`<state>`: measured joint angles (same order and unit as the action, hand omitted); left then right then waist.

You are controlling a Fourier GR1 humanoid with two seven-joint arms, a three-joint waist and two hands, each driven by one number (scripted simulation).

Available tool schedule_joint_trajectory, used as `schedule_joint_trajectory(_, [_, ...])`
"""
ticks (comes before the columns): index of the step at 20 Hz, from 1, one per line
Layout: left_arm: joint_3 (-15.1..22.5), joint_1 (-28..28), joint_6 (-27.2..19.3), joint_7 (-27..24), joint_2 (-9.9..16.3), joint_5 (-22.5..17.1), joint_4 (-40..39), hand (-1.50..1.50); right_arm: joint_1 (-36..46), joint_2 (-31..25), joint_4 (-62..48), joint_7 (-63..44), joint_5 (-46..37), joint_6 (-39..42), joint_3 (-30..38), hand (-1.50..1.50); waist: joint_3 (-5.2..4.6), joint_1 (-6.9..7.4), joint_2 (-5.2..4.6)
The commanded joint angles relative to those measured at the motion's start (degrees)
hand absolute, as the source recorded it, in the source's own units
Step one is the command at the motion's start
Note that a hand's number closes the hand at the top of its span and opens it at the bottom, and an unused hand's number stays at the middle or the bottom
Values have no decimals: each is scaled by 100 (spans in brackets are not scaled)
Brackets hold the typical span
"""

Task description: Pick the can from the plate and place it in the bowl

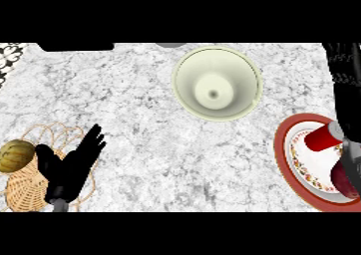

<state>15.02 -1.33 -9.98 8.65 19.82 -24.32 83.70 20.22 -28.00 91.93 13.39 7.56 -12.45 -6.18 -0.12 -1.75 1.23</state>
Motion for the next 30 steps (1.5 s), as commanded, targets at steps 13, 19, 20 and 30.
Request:
schedule_joint_trajectory(13, [-77,747,-679,-830,-44,1092,431,0,-2363,1002,-376,604,-152,-1786,710,-150,27,-39,-94])
schedule_joint_trajectory(19, [3,919,-682,-725,-380,1343,381,0,-3034,280,1242,-249,-537,-1849,1129,-150,7,95,-108])
schedule_joint_trajectory(20, [164,758,-733,-853,-483,1429,446,0,-2971,297,1417,-620,-985,-2261,962,-150,4,108,-106])
schedule_joint_trajectory(30, [96,1032,-706,-420,-535,1550,644,0,-2841,-1164,2212,-4164,-1049,-1067,1435,-150,5,152,-112])
